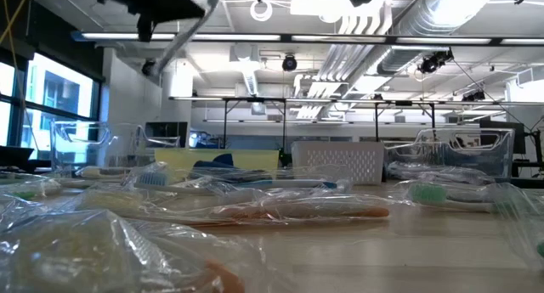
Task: Pick & Place Toothbrushes
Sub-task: Put the blue toothbrush into the yellow bin
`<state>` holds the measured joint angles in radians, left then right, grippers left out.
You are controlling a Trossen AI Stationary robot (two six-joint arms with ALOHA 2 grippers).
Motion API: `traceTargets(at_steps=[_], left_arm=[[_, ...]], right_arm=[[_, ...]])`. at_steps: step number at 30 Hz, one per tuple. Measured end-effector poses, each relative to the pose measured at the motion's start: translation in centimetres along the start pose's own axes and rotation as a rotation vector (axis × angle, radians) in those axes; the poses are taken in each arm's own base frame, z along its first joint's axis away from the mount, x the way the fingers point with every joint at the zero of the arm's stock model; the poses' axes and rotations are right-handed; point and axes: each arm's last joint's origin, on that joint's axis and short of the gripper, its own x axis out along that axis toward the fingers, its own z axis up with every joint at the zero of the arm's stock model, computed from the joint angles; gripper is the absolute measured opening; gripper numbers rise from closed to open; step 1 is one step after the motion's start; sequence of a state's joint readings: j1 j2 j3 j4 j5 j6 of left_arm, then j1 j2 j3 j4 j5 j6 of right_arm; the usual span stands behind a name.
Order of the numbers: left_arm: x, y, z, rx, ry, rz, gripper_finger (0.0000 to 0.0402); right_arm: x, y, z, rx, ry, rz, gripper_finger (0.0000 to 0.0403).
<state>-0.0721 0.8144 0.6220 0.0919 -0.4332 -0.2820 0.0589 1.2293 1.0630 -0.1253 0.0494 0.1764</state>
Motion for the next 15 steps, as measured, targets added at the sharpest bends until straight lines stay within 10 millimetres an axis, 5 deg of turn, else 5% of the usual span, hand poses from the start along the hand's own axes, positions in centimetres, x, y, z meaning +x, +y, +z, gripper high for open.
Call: traceTargets(at_steps=[6, 15], left_arm=[[0.5, 0.8, 2.3, 0.158, -0.055, -0.074, 0.0000], [2.4, 4.2, 5.3, 0.337, 0.137, 0.040, 0.0000]], right_arm=[[0.0, 0.0, 0.0, 0.011, 0.005, 0.010, 0.0070], [0.0, 0.1, 0.0, 0.011, 0.008, 0.023, 0.0070]])
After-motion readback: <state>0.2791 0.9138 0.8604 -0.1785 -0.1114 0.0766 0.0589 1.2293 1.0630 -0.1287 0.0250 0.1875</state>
